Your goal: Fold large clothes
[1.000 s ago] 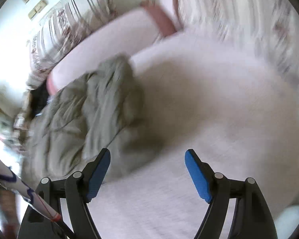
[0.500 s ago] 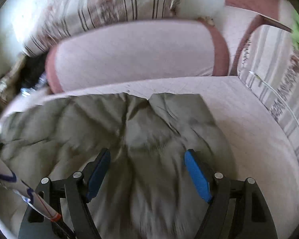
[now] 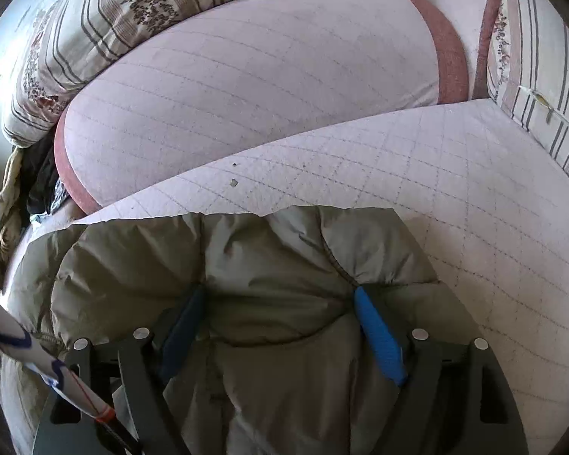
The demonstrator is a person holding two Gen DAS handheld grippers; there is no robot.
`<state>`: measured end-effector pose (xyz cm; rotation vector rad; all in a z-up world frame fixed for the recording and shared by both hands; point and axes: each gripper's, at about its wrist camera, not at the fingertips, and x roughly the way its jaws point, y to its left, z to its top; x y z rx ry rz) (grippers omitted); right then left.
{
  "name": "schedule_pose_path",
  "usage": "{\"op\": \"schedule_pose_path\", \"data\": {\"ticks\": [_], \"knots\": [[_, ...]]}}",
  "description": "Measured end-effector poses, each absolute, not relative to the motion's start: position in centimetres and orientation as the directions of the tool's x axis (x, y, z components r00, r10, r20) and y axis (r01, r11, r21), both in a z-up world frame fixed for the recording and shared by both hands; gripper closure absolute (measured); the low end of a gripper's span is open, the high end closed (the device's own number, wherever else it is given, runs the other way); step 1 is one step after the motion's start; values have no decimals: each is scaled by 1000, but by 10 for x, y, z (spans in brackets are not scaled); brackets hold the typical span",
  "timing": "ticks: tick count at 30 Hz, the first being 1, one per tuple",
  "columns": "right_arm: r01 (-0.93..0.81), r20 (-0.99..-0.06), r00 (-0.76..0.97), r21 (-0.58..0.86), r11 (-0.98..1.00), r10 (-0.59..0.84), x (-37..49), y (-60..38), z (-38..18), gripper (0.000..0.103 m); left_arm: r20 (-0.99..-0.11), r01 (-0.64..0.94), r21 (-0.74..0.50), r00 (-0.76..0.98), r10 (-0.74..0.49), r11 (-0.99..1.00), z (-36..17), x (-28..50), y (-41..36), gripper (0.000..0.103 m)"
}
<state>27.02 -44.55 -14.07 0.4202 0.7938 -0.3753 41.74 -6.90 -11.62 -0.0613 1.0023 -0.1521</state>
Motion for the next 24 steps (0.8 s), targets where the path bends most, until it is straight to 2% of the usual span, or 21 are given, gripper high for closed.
{"op": "schedule_pose_path", "data": {"ticks": [4,10,15,20,24], "knots": [[509,-713,644,127,852,-279,245,-428,-107,19,-819,97,-149,545,-178,984,-94,396,-51,19],[448,-660,702,119,886,-266,141,-392,-80,18,-762,76,-149,627,-163,986,-51,329,5,19],[470,-682,680,121,875,-271,58,-371,-113,18,-664,5,-69,746,-49,998,-23,244,47,19],[531,-672,617,-28,847,-409,14,-363,-133,17,-586,-27,-21,810,10,999,-10,174,59,19],[564,-632,639,-3,826,-439,-24,-357,-123,17,-450,-111,49,885,121,993,5,119,55,13]]}}
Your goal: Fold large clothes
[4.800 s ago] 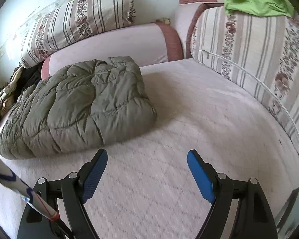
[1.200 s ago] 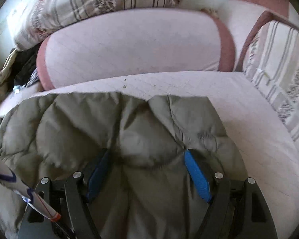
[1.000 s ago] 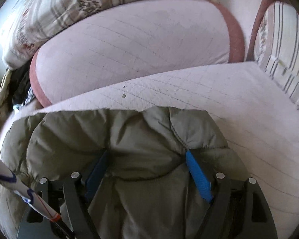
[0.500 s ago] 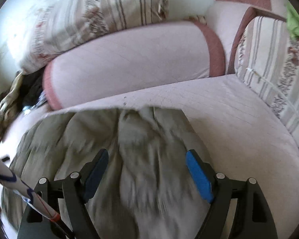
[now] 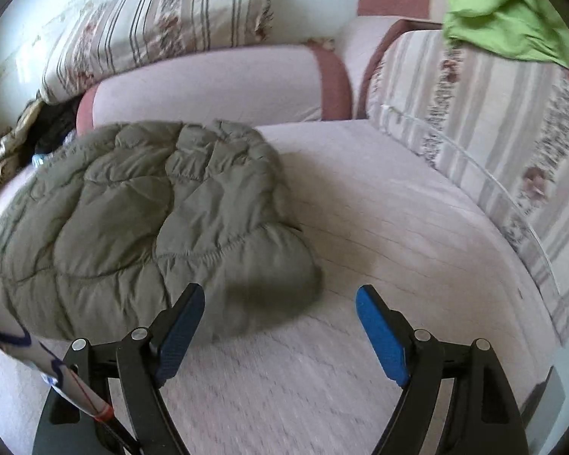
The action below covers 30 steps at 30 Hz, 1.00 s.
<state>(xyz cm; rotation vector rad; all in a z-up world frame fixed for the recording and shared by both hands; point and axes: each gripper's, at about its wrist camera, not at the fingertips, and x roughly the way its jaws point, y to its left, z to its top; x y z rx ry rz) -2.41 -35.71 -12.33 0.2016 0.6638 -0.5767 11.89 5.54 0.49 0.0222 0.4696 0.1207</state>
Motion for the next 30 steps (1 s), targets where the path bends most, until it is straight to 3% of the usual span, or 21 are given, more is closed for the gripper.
{"op": "schedule_pose_path", "data": {"ticks": [4,10,21,30], "knots": [[619,-582,653,41,784,-485,-69,-348,-124,17,-308,-181,28,934,181,983,23,66,50,4],[704,-492,615,-9,710,-616,-115,-334,-127,17,-298,-90,15,950,90,996,31,17,26,4],[730,-482,594,-15,683,-644,-119,-326,-131,16,-386,48,35,922,-31,998,13,-22,-7,4],[710,-438,596,-104,697,-673,-114,-301,-133,16,-432,54,51,902,-27,997,9,-25,-5,4]]}}
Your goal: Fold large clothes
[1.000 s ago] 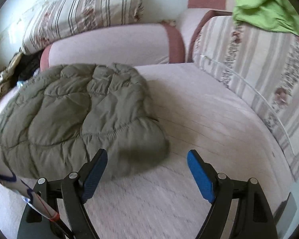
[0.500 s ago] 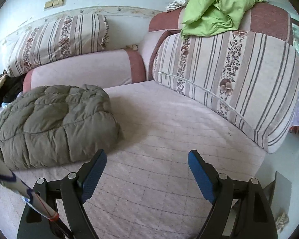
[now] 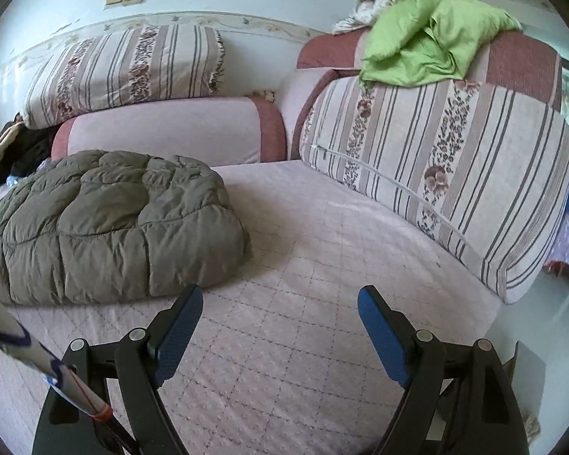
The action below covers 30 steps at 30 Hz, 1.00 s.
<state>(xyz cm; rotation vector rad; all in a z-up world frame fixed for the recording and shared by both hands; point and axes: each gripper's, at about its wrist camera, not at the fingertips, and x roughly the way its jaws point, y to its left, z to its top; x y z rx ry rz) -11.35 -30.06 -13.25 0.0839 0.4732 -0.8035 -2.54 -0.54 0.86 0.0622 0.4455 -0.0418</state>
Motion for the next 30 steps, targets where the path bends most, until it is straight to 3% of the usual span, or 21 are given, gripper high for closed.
{"op": "schedule_pose_path", "data": {"ticks": [16,30], "knots": [[533,-567,681,-51,845,-463,-105,-245,-123,15,-565,99,66,824,-45,993,-34,-5,-12,4],[407,-570,727,-93,909,-384,-62,-191,-99,15,-660,106,-26,745,-97,994,-61,21,16,4]]}}
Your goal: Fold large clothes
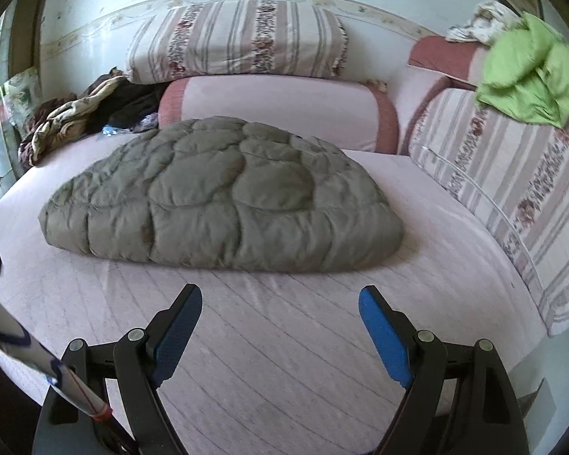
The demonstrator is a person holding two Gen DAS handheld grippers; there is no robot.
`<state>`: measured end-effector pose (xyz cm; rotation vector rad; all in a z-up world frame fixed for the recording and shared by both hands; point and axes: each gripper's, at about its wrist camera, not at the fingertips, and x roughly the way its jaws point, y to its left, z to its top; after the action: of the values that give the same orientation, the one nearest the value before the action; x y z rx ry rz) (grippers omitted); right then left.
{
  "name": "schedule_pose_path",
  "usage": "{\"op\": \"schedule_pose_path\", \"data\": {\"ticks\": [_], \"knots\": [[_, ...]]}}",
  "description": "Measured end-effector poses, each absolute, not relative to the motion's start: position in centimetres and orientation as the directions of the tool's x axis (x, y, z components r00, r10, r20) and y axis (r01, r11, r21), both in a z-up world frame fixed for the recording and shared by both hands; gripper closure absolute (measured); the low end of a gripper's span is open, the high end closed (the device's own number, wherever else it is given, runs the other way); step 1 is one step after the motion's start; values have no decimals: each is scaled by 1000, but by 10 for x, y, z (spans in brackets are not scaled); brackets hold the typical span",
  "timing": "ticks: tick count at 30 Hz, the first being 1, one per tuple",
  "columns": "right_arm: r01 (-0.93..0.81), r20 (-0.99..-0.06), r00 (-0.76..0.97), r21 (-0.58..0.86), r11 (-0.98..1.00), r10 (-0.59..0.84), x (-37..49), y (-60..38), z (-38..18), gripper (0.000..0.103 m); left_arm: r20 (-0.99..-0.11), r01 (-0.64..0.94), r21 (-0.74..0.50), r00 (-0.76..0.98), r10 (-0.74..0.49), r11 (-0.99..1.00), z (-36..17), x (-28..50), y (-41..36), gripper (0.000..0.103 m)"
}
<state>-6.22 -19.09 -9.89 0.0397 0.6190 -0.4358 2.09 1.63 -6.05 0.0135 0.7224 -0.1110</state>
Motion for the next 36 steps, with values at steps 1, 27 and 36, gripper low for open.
{"op": "schedule_pose_path", "data": {"ticks": [1,27,36], "knots": [[393,-570,737,-76,916,-364,-56,-189,-94,15,-665,99,-26,741,-91,995,-62,24,19,4],[403,-680,635,-114,908,-367,155,-206,-122,11,-711,1,-162,693,-118,987,-118,79,91,4],[381,-627,674,-159,911,-391,51,-191,-111,11,-694,22,-155,709,-125,988,-105,65,82,4]]}}
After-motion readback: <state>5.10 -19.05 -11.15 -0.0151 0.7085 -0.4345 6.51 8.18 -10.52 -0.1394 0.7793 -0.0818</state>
